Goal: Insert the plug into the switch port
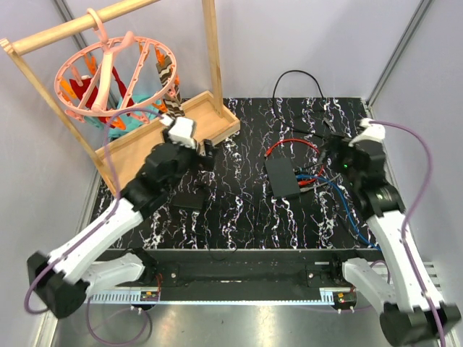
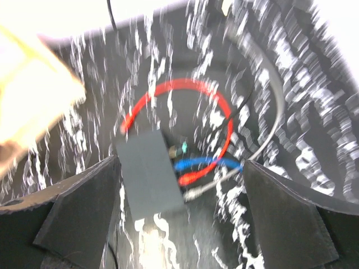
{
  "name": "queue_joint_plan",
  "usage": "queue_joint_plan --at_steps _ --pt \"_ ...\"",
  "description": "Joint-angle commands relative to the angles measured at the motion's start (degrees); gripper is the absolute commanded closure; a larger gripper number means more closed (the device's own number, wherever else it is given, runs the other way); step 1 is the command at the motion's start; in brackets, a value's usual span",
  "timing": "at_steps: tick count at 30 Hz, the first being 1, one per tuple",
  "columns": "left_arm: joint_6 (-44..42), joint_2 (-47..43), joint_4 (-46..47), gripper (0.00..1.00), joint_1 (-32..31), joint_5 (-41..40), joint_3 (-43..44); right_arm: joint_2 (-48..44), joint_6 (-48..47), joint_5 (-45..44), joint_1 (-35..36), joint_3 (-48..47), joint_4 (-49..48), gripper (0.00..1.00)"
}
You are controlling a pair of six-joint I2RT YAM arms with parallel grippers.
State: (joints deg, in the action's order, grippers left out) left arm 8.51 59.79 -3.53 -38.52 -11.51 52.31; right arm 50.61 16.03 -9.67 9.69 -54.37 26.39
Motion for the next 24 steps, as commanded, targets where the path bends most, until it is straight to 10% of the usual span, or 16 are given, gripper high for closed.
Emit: queue_joint_plan --at_steps 1,9,24 --pt "2.5 -11.3 -14.9 0.01 0.2 -20.6 4.6 -8.1 -3.2 -9.9 -0.2 -3.3 0.0 0.0" --pt "-7.4 -29.4 -16.4 0.01 0.1 -32.2 7.9 -14.5 -9.3 -18.1 -0.2 -7.9 -1.2 0.0" --pt "-15.9 -35.4 -10.5 0.01 0.1 -38.6 7.5 -13.3 -12.6 -18.3 -0.2 -10.8 -6.3 0.0"
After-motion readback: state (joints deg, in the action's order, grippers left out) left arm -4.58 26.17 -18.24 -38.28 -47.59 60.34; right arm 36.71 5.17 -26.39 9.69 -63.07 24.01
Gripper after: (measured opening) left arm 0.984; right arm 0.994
